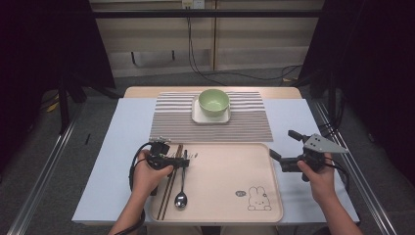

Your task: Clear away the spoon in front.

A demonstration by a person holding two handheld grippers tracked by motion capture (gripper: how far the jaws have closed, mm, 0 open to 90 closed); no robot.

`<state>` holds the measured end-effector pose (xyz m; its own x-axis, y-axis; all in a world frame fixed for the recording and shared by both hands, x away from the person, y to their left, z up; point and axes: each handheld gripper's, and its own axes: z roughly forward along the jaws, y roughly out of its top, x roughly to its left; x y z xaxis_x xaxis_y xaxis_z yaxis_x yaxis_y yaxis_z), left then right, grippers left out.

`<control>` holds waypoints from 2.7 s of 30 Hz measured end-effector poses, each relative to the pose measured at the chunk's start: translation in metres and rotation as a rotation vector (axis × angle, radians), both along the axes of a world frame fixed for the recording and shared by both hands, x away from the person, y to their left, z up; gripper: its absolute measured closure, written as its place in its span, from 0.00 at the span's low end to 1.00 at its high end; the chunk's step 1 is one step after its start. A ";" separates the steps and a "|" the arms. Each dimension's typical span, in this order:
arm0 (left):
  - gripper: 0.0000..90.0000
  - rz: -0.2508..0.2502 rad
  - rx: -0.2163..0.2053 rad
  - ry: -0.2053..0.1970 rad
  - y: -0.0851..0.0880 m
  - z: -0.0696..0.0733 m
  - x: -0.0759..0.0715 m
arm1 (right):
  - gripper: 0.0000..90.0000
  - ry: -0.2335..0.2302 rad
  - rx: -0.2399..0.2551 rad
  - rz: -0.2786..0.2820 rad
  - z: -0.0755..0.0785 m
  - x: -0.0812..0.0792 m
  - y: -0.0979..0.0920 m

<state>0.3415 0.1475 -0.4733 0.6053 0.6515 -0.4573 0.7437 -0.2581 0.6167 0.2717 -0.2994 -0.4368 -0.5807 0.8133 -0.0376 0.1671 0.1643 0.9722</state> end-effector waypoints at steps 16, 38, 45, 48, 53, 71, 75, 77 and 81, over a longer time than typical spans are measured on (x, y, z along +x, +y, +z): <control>0.78 0.016 0.003 -0.011 0.002 0.002 0.002 | 0.02 -0.002 0.006 0.005 0.000 0.000 0.000; 0.32 0.159 -0.092 -0.072 0.000 0.029 0.033 | 0.02 -0.002 -0.005 0.008 0.000 0.000 0.000; 0.23 0.170 -0.092 -0.076 -0.008 0.030 0.044 | 0.02 -0.001 -0.007 0.012 -0.001 0.000 0.000; 0.18 0.188 -0.090 -0.085 -0.011 0.031 0.051 | 0.02 0.003 -0.008 0.010 -0.001 -0.001 0.001; 0.15 0.206 -0.088 -0.080 -0.015 0.033 0.061 | 0.02 0.006 -0.017 0.018 -0.002 -0.001 0.001; 0.09 0.250 -0.124 -0.096 -0.023 0.045 0.088 | 0.02 0.004 -0.021 0.016 -0.003 -0.001 0.002; 0.09 0.244 -0.119 -0.112 -0.025 0.050 0.092 | 0.02 0.005 -0.023 0.018 -0.003 -0.001 0.002; 0.09 0.247 -0.122 -0.114 -0.026 0.051 0.094 | 0.02 0.005 -0.026 0.017 -0.003 -0.001 0.002; 0.09 0.252 -0.127 -0.117 -0.028 0.054 0.098 | 0.02 0.008 -0.018 0.016 -0.003 -0.002 0.003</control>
